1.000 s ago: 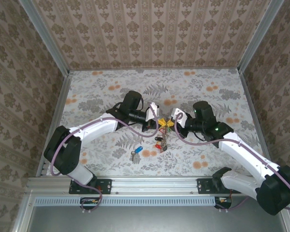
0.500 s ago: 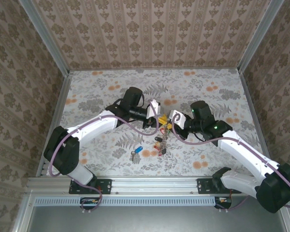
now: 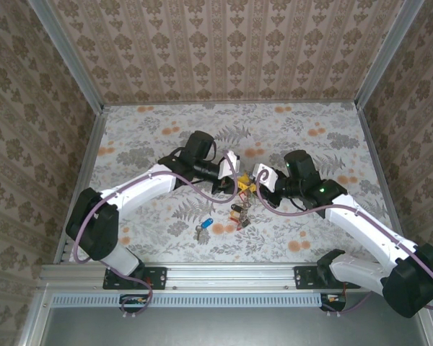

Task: Put the keys on the keyring

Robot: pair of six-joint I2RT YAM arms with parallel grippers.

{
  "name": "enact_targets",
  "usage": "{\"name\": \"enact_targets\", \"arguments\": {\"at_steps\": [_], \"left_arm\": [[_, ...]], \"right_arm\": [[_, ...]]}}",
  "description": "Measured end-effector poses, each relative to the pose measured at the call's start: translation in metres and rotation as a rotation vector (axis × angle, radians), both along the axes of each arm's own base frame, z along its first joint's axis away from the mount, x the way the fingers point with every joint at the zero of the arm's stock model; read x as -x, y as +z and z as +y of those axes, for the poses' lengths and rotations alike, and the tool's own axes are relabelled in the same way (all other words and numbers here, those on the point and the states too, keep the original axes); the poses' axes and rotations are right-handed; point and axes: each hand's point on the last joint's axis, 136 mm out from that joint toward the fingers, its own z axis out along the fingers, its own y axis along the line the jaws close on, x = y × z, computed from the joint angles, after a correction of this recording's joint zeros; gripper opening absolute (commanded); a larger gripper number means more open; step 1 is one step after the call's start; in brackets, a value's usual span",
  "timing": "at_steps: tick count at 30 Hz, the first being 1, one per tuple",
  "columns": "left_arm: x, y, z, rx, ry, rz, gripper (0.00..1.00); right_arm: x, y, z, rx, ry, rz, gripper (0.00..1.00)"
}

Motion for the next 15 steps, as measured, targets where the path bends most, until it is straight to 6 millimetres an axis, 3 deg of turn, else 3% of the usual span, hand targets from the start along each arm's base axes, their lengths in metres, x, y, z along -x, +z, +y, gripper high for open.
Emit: {"name": "enact_targets", "arguments": {"at_steps": [7, 15], "left_arm": [[-0.0022, -0.0074, -0.0020, -0.023, -0.001, 0.022, 0.25], [-0.0008, -0.0095, -0.0014, -0.028, -0.009, 0.027, 0.00]], "right_arm": [[-0.0030, 0.0051, 0.0024, -0.017, -0.001, -0.019, 0.00], [-0.0028, 0.0051, 0.0024, -0.019, 0.000, -0.017, 0.00]]}}
